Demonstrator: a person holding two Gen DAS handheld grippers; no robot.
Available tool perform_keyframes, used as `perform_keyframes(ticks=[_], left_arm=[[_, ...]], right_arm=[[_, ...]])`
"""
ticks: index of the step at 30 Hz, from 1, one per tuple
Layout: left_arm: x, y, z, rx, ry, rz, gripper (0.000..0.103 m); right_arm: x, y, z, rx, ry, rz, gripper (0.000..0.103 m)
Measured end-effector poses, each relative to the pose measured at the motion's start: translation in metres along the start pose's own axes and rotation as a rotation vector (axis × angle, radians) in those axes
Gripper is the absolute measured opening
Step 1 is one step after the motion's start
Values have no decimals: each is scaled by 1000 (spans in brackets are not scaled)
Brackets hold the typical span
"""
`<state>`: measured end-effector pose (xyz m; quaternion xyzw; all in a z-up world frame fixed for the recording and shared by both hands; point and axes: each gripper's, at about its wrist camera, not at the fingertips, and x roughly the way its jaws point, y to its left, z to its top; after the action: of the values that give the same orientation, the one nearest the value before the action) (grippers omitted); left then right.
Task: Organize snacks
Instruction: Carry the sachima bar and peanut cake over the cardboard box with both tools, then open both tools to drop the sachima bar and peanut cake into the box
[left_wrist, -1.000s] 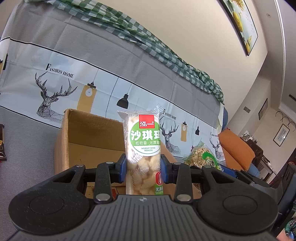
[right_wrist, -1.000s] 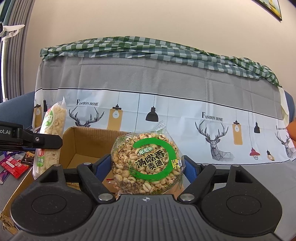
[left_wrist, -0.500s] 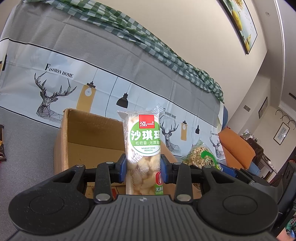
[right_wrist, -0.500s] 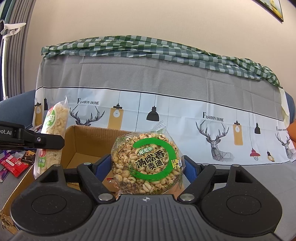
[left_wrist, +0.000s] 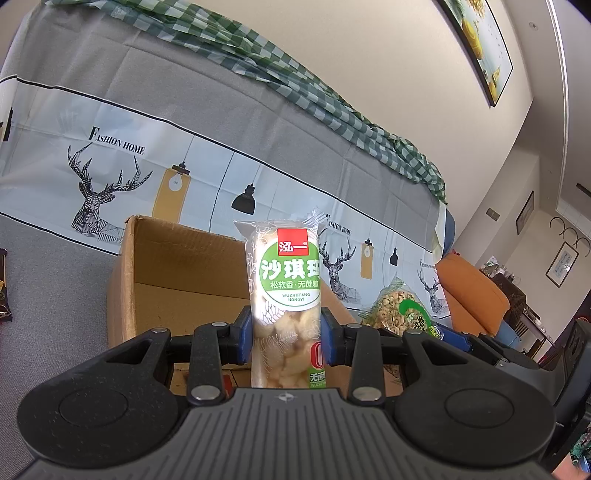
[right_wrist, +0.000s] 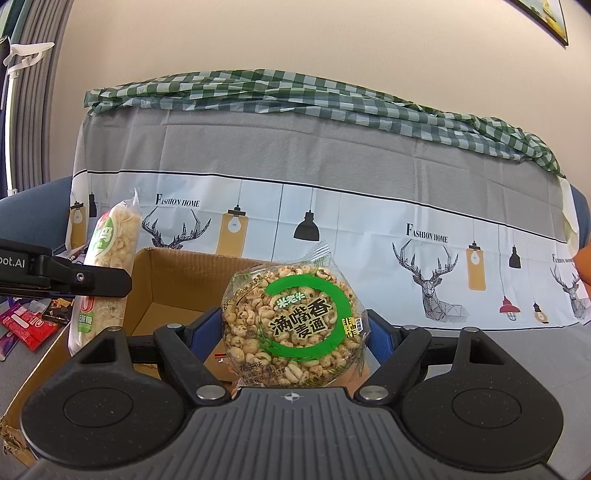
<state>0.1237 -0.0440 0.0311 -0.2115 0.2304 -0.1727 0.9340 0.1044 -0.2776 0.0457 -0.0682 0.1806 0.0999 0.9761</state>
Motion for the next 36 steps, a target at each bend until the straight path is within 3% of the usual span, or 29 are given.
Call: perform_keyframes(ticks=[36], left_arm=[[-2,-3,-1,9,0,-24,40]], right_arm=[[-1,3,0,-4,4,1,81]])
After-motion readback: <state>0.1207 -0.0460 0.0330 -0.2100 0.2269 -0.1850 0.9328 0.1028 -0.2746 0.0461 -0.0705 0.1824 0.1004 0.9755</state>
